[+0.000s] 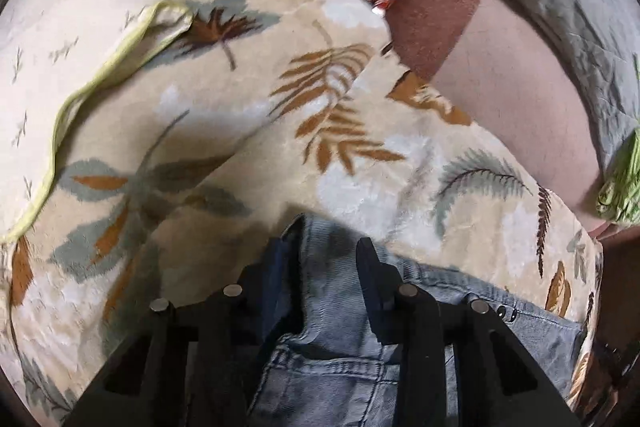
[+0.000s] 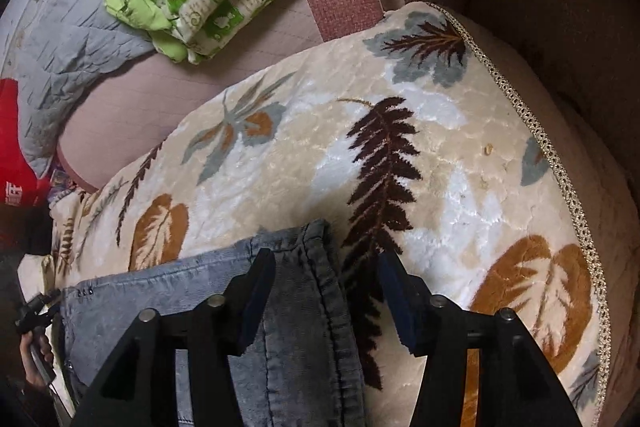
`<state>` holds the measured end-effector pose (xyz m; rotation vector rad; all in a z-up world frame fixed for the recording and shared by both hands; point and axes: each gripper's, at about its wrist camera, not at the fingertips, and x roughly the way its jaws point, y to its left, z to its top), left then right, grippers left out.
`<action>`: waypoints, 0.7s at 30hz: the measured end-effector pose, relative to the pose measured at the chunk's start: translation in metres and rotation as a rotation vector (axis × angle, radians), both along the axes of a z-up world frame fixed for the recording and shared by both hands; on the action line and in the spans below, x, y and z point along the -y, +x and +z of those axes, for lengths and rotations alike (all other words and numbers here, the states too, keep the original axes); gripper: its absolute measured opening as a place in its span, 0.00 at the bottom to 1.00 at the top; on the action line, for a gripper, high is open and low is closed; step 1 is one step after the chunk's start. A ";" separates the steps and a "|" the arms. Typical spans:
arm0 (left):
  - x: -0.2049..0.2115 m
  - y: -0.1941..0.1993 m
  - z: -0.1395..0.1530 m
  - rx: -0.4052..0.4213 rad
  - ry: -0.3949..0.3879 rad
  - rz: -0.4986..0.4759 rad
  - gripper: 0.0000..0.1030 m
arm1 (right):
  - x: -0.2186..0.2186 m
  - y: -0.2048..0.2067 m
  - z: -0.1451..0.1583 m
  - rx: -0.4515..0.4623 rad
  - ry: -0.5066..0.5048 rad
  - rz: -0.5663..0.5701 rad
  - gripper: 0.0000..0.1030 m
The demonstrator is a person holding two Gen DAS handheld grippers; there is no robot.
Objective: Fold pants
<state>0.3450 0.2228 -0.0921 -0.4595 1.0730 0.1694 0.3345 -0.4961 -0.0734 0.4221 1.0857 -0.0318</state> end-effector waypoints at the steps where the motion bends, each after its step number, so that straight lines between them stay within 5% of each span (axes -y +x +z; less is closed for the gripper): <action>1: 0.002 0.003 -0.002 -0.010 -0.005 -0.012 0.37 | -0.002 0.002 -0.001 0.000 0.009 0.008 0.56; 8: 0.007 0.011 -0.017 -0.051 -0.019 -0.045 0.43 | -0.022 0.025 -0.022 -0.035 0.008 0.046 0.56; 10: 0.009 0.013 -0.018 -0.057 -0.008 -0.051 0.32 | -0.029 0.033 -0.032 -0.057 -0.009 0.066 0.56; 11: 0.009 0.015 -0.019 -0.068 0.000 -0.050 0.15 | -0.032 0.036 -0.038 -0.073 -0.017 0.066 0.55; 13: 0.009 0.018 -0.023 -0.089 0.005 -0.047 0.05 | -0.036 0.038 -0.042 -0.078 -0.068 0.066 0.33; 16: 0.008 0.018 -0.025 -0.085 0.014 -0.043 0.03 | -0.032 0.037 -0.043 -0.070 -0.096 0.045 0.18; 21: 0.007 0.017 -0.016 -0.064 0.019 -0.039 0.02 | -0.035 0.034 -0.033 -0.041 -0.121 0.061 0.16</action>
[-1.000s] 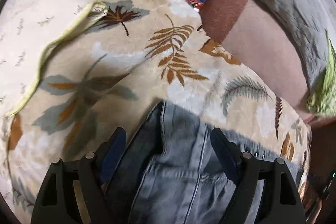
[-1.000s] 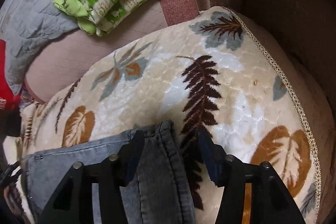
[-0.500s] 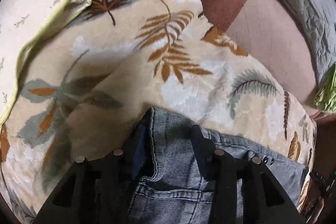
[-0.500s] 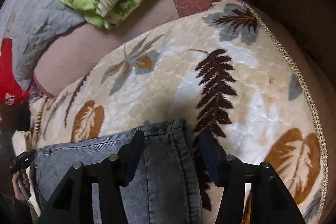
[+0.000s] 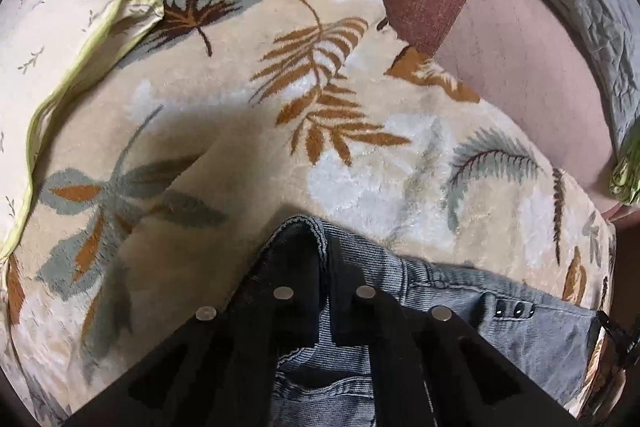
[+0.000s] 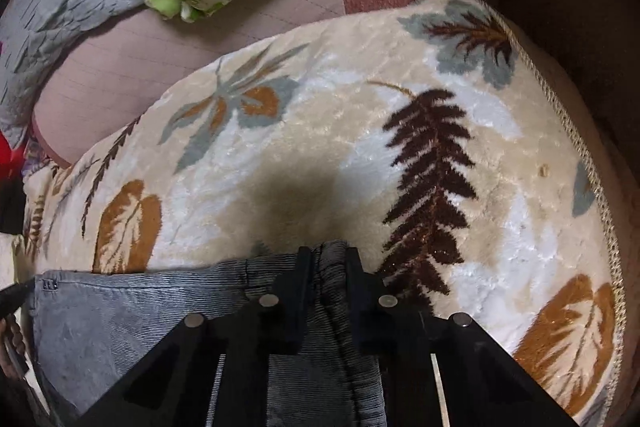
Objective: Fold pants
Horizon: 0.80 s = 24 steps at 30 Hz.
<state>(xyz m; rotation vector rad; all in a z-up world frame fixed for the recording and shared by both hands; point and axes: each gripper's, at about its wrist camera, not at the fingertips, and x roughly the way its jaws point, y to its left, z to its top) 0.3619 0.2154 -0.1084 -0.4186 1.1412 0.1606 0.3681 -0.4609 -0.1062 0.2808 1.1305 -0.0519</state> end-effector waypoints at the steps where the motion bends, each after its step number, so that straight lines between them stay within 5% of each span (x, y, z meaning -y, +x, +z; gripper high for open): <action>1: -0.001 -0.002 0.004 0.013 -0.003 0.000 0.02 | -0.001 -0.001 0.003 0.009 -0.003 -0.001 0.16; 10: -0.006 -0.048 0.065 0.187 -0.067 0.001 0.02 | 0.004 -0.045 0.069 0.181 0.060 -0.019 0.16; 18: -0.025 -0.209 0.155 0.410 -0.141 -0.027 0.03 | 0.001 -0.174 0.157 0.368 0.136 0.009 0.16; 22: -0.039 -0.291 0.148 0.391 -0.156 -0.038 0.04 | 0.002 -0.259 0.148 0.344 0.159 0.035 0.16; 24: -0.045 -0.320 0.129 0.314 -0.161 -0.056 0.06 | 0.002 -0.301 0.122 0.271 0.186 0.065 0.16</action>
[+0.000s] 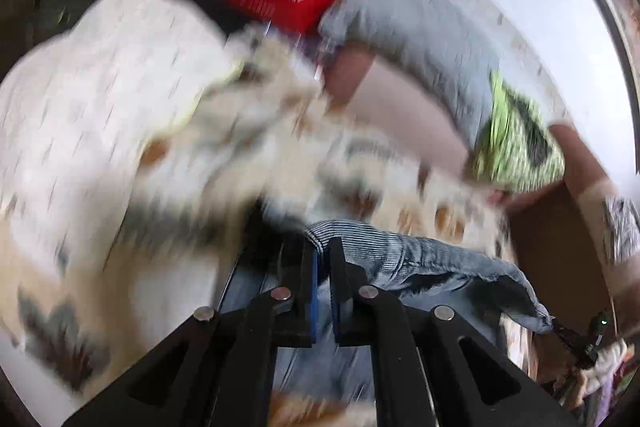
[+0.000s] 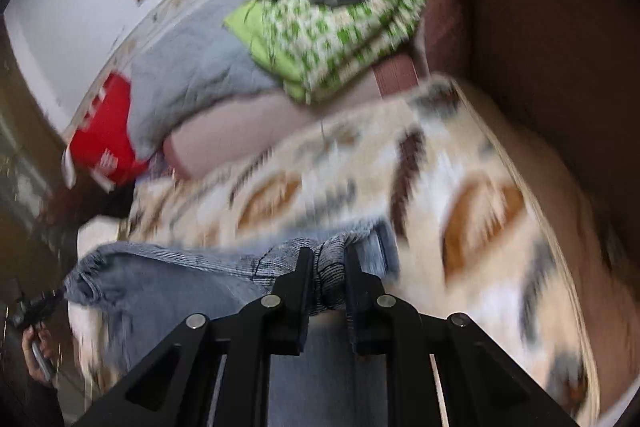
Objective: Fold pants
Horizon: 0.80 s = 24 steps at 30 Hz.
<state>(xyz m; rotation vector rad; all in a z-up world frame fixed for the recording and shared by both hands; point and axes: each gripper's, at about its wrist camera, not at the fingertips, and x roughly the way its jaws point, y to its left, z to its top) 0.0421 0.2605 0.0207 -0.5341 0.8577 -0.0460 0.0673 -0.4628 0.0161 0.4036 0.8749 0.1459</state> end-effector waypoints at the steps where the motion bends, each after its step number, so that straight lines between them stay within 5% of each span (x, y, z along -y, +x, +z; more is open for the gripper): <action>1: -0.003 -0.013 -0.006 -0.019 0.021 0.011 0.06 | -0.001 -0.022 -0.022 -0.073 -0.004 0.027 0.16; 4: -0.016 -0.035 -0.028 -0.129 0.075 0.020 0.10 | 0.007 -0.061 -0.079 -0.245 0.044 0.017 0.19; 6: -0.025 -0.041 -0.038 -0.188 0.071 0.052 0.35 | 0.011 -0.070 -0.104 -0.351 0.033 0.002 0.19; 10: -0.021 -0.045 -0.018 -0.121 0.068 0.102 0.47 | 0.025 -0.080 -0.105 -0.332 0.124 -0.075 0.23; 12: -0.008 -0.043 -0.009 -0.077 0.064 0.075 0.62 | 0.031 -0.078 -0.091 -0.300 0.118 -0.113 0.27; 18: 0.068 -0.001 -0.017 -0.050 0.108 -0.089 0.64 | 0.033 -0.014 -0.071 -0.278 0.157 -0.109 0.54; 24: 0.099 0.034 -0.080 -0.147 0.248 -0.081 0.64 | 0.021 0.056 -0.101 -0.415 0.153 -0.078 0.54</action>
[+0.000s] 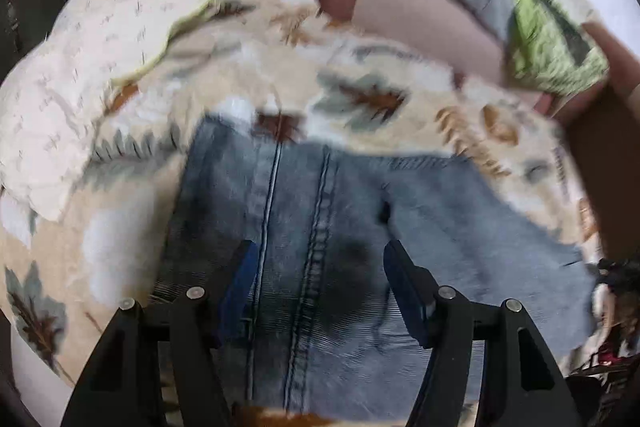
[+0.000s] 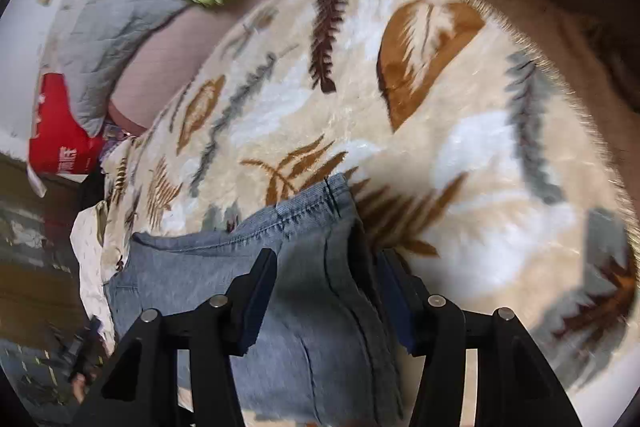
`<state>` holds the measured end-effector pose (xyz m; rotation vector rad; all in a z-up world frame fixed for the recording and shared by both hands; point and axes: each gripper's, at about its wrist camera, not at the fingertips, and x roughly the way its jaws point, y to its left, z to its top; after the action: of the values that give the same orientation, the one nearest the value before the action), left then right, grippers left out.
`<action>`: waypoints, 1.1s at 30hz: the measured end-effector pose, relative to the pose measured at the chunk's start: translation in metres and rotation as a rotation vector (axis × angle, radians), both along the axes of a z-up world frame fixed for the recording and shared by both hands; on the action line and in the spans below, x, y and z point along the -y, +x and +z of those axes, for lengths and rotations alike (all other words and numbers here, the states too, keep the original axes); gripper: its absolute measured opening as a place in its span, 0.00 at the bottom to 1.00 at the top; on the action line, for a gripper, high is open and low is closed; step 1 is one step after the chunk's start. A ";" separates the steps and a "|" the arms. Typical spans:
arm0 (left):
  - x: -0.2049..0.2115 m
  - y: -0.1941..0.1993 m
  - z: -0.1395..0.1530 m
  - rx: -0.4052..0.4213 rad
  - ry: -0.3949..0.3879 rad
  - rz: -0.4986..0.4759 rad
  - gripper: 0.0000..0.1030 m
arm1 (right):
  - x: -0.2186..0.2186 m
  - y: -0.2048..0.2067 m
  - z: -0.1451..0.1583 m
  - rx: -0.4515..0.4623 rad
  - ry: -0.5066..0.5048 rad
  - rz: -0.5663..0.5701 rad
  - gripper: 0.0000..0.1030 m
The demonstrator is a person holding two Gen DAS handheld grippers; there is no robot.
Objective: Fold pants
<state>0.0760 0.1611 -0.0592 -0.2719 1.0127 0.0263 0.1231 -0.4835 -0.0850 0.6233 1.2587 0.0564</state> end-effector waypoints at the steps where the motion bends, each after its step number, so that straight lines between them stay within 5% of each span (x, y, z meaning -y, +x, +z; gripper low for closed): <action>1: -0.001 0.002 -0.015 -0.032 0.002 0.005 0.64 | -0.006 0.004 -0.004 -0.020 0.004 0.031 0.39; 3: -0.001 -0.002 -0.025 -0.010 0.008 0.002 0.65 | -0.017 0.008 0.011 0.027 -0.057 0.054 0.07; 9: 0.002 -0.003 -0.026 0.019 0.041 -0.016 0.67 | -0.033 0.010 0.072 0.252 -0.248 0.062 0.07; 12: 0.004 -0.003 -0.024 0.015 0.050 -0.014 0.70 | -0.028 0.014 0.018 0.102 -0.254 0.064 0.07; 14: 0.003 -0.001 -0.024 0.010 0.050 -0.014 0.70 | -0.025 0.010 -0.019 -0.008 -0.289 0.069 0.13; 18: 0.003 0.000 -0.024 0.007 0.044 -0.005 0.70 | -0.014 -0.006 0.016 0.087 -0.239 0.021 0.25; 20: 0.003 -0.001 -0.021 0.006 0.030 0.011 0.70 | -0.010 -0.025 0.042 0.147 -0.227 0.006 0.45; 21: 0.003 -0.002 -0.019 0.008 0.022 0.015 0.70 | -0.010 -0.033 0.046 0.158 -0.227 0.004 0.64; 22: 0.003 -0.005 -0.014 0.021 0.007 0.016 0.70 | -0.008 -0.045 0.049 0.166 -0.225 -0.001 0.69; 29: 0.013 -0.016 0.007 0.124 0.018 0.017 0.71 | 0.000 -0.110 0.019 0.086 0.018 -0.131 0.68; 33: 0.015 -0.009 -0.006 0.108 0.028 0.009 0.71 | -0.009 -0.098 -0.005 0.040 0.092 -0.191 0.49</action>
<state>0.0670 0.1460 -0.0654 -0.2499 0.9029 0.0330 0.0249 -0.4743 -0.0903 0.8158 1.1574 -0.0319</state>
